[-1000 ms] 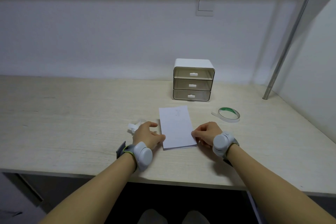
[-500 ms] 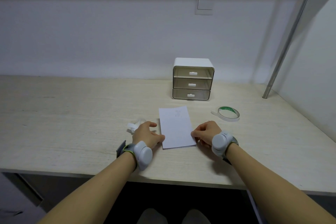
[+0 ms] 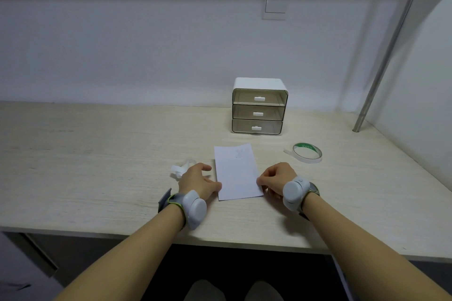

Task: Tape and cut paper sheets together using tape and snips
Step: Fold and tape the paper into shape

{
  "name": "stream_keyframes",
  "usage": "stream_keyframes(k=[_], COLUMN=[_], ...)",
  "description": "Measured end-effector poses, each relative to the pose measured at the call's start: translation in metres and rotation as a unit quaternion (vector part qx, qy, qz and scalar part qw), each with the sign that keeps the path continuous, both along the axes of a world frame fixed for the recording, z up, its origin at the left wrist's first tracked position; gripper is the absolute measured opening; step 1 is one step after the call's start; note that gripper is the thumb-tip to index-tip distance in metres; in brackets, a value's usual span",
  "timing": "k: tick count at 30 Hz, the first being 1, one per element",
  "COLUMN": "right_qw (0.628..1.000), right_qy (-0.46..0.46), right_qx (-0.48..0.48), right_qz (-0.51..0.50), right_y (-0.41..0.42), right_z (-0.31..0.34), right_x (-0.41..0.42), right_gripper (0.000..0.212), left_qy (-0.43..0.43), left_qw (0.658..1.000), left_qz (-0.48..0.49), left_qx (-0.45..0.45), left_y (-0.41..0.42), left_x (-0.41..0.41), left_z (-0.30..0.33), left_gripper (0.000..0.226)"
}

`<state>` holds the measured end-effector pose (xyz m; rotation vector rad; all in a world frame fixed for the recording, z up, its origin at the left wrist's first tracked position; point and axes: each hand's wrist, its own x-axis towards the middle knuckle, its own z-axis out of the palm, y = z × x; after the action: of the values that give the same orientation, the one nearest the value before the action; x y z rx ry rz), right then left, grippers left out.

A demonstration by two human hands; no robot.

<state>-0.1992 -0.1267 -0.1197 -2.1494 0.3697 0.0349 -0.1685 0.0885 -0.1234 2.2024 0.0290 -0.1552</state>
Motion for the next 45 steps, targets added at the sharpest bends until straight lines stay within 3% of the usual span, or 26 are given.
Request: stream_keyframes(k=[10, 30, 42, 45], right_qw=[1.000, 0.998, 0.998, 0.998], right_qy=[-0.009, -0.008, 0.009, 0.005], right_qx=[-0.021, -0.059, -0.057, -0.060], right_qz=[-0.003, -0.005, -0.009, -0.011], right_y=[0.0017, 0.0031, 0.0053, 0.0060], right_z=[-0.0013, -0.0032, 0.0012, 0.0018], right_x=[0.0006, 0.0035, 0.0021, 0.0016], right_gripper=[0.019, 0.003, 0.006, 0.016], left_qy=[-0.015, -0.005, -0.004, -0.004], left_qw=[1.000, 0.995, 0.995, 0.995], left_qz=[-0.007, 0.009, 0.009, 0.009], left_qx=[0.018, 0.096, 0.104, 0.101], left_y=[-0.0018, -0.0065, -0.0069, -0.0072], left_x=[-0.0019, -0.0029, -0.0029, -0.0022], left_z=[0.0008, 0.0040, 0.0041, 0.0029], left_gripper=[0.056, 0.061, 0.056, 0.055])
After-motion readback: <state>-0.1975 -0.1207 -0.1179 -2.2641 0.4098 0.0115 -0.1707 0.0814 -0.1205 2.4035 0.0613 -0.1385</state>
